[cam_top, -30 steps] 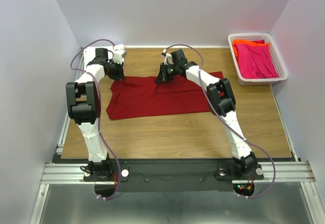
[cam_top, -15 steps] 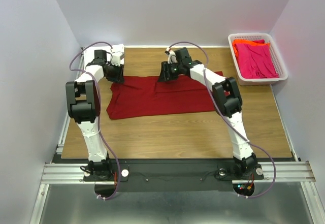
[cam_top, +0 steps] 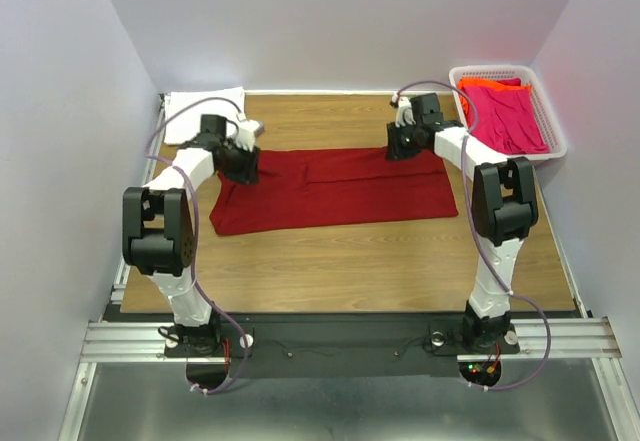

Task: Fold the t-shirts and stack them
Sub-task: Fold the tshirt

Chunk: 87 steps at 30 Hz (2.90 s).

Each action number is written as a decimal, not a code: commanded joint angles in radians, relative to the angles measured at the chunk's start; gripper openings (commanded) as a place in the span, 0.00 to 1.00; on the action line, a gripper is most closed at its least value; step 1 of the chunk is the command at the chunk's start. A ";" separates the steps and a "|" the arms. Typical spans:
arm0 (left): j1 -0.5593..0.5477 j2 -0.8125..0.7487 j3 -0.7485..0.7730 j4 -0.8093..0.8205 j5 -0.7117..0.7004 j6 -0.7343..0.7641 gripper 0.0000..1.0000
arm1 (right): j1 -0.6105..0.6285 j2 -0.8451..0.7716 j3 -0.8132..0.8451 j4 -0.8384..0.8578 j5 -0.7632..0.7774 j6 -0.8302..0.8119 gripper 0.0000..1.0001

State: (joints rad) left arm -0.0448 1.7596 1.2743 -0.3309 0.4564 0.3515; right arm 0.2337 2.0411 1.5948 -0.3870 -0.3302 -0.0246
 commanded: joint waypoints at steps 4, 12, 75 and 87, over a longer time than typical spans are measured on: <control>-0.075 -0.008 -0.110 -0.062 -0.100 -0.023 0.42 | -0.022 0.034 -0.081 -0.102 0.129 -0.103 0.24; -0.113 0.156 0.040 -0.118 -0.173 -0.023 0.41 | -0.022 -0.022 -0.306 -0.177 0.033 -0.071 0.16; -0.184 0.282 0.357 -0.037 0.071 -0.112 0.50 | 0.168 0.204 0.312 -0.099 -0.109 0.112 0.25; -0.182 0.423 0.401 -0.054 -0.022 -0.143 0.44 | 0.147 0.399 0.425 -0.066 0.117 0.202 0.21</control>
State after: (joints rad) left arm -0.2317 2.1399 1.6184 -0.3676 0.4747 0.2214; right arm 0.3931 2.4001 1.9896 -0.4873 -0.3477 0.1329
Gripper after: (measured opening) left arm 0.456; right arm 0.215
